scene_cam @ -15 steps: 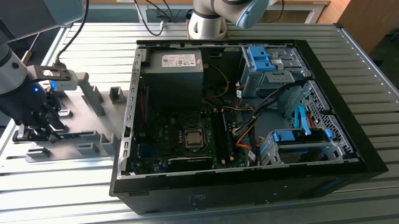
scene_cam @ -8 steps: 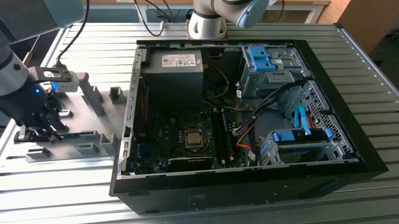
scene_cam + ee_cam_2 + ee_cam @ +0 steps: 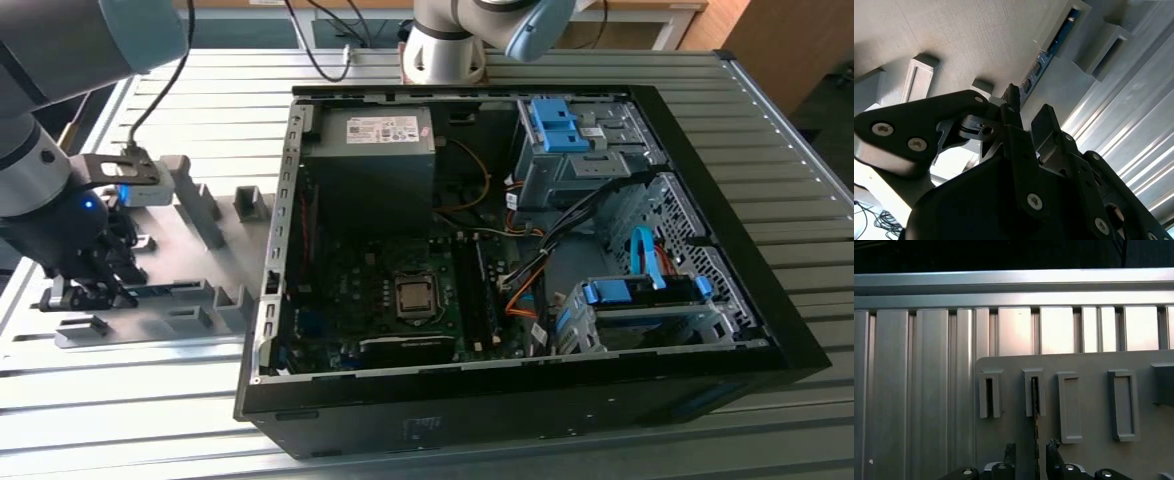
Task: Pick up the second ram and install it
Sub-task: 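Pick up the second ram and move it above second insertion slot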
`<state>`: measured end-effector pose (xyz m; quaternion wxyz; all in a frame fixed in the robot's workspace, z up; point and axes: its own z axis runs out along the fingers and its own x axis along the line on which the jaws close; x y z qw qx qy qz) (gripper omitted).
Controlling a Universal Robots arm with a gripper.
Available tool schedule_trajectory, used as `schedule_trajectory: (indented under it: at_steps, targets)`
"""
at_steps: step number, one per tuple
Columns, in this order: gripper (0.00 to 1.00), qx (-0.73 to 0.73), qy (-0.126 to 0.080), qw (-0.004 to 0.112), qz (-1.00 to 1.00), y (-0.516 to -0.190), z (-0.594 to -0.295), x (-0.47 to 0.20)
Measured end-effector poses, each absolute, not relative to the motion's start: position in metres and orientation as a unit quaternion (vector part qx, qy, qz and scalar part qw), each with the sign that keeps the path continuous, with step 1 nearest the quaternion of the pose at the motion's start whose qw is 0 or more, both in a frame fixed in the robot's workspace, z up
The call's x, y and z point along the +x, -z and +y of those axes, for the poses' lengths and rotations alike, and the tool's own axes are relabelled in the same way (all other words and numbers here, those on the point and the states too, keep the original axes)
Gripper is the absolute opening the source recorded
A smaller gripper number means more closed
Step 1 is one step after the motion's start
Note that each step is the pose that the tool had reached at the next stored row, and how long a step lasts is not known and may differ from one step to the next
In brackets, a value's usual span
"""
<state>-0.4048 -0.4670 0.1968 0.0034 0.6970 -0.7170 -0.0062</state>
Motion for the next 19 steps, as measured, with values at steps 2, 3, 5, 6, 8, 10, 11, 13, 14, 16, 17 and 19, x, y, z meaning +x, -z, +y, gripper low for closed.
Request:
schedule_trajectory:
  at_steps: [2, 3, 5, 6, 8, 10, 11, 13, 14, 16, 17, 19]
  targets:
    - [0.36, 0.697, 0.006, 0.003, -0.717, -0.1962, -0.467, -0.4048]
    - [0.36, 0.697, 0.006, 0.003, -0.717, -0.1959, -0.4669, -0.4047]
    - [0.29, 0.697, 0.006, 0.003, -0.717, -0.1952, -0.4662, -0.4048]
    - [0.29, 0.697, 0.006, 0.003, -0.717, -0.1948, -0.4657, -0.4048]
    - [0.29, 0.697, 0.006, 0.003, -0.717, -0.1943, -0.4643, -0.4048]
    - [0.29, 0.697, 0.006, 0.003, -0.717, -0.1933, -0.4634, -0.4051]
    - [0.29, 0.697, 0.006, 0.003, -0.717, -0.1928, -0.4634, -0.4057]
    - [0.29, 0.697, 0.006, 0.003, -0.717, -0.1914, -0.4633, -0.4068]
    - [0.29, 0.697, 0.007, 0.003, -0.717, -0.1907, -0.4632, -0.4071]
    - [0.29, 0.697, 0.007, 0.003, -0.717, -0.1899, -0.4632, -0.4073]
    - [0.29, 0.697, 0.007, 0.002, -0.717, -0.1898, -0.4632, -0.4074]
    - [0.27, 0.697, 0.007, 0.002, -0.717, -0.1896, -0.4632, -0.4075]
